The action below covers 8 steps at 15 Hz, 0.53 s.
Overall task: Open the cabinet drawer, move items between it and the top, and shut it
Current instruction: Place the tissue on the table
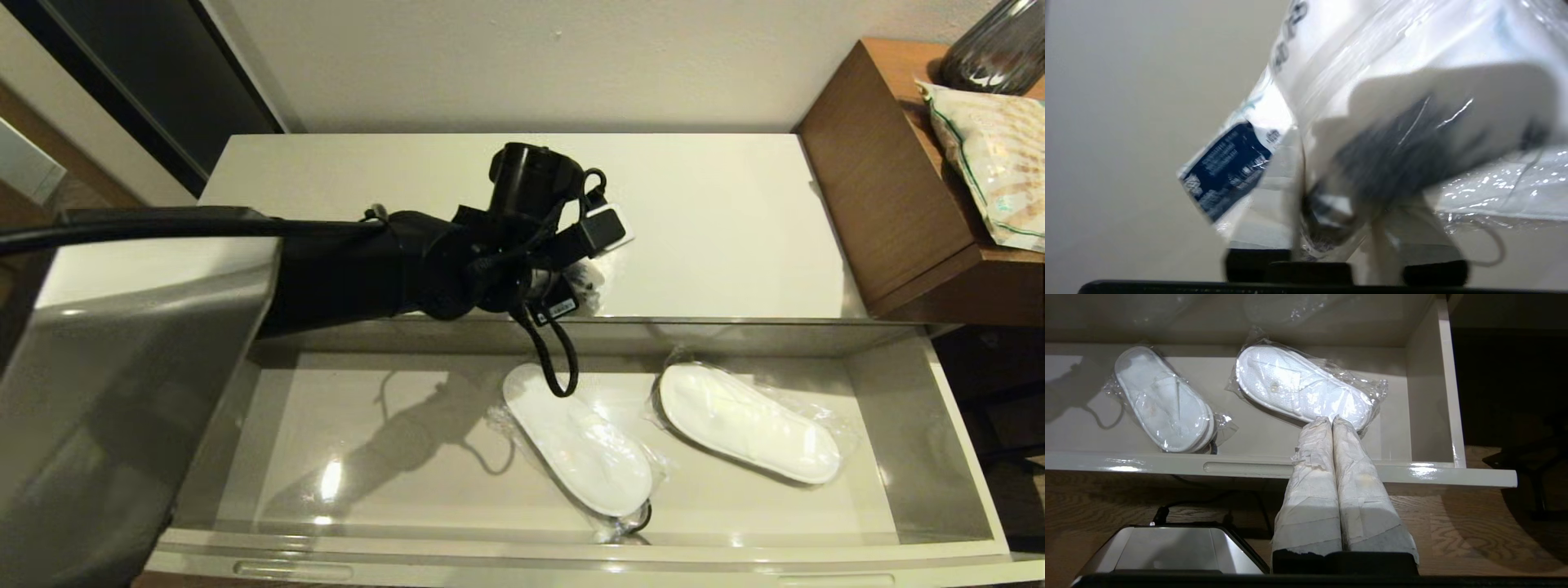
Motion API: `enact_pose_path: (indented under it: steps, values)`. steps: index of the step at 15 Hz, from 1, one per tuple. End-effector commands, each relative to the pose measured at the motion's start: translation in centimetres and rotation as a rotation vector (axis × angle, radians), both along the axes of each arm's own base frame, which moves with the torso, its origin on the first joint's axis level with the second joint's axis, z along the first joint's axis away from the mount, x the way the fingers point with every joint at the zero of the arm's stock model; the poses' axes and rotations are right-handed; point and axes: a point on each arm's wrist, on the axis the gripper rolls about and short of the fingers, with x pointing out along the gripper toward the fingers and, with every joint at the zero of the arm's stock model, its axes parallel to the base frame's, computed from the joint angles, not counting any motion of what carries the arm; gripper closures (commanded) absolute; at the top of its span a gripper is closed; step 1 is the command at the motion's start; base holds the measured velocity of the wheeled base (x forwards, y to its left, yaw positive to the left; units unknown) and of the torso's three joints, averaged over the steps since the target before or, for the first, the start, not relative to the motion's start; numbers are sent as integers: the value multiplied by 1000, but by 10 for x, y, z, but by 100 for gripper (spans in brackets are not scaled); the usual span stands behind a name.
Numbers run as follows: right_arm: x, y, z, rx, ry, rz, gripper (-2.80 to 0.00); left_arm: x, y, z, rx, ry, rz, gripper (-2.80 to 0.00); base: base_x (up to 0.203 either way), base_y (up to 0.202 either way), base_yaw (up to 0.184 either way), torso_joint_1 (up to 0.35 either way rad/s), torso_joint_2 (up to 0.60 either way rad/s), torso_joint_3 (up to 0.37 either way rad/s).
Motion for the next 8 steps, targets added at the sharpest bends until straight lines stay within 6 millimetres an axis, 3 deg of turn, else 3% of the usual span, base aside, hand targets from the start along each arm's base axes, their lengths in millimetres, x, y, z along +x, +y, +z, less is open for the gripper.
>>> enact_pose_path:
  steps: [1,5,8]
  values:
    - [0,0,0,1,-1,0,0,8,-7,-20,34,27,1,-280,0,0,0,0,0,0]
    - [0,0,0,1,-1,0,0,12,-8,-19,14,-18,45,-280,0,0,0,0,0,0]
    - [0,0,0,0,-1,0,0,24,-13,-10,-108,-183,124,-280,0,0,0,0,0,0]
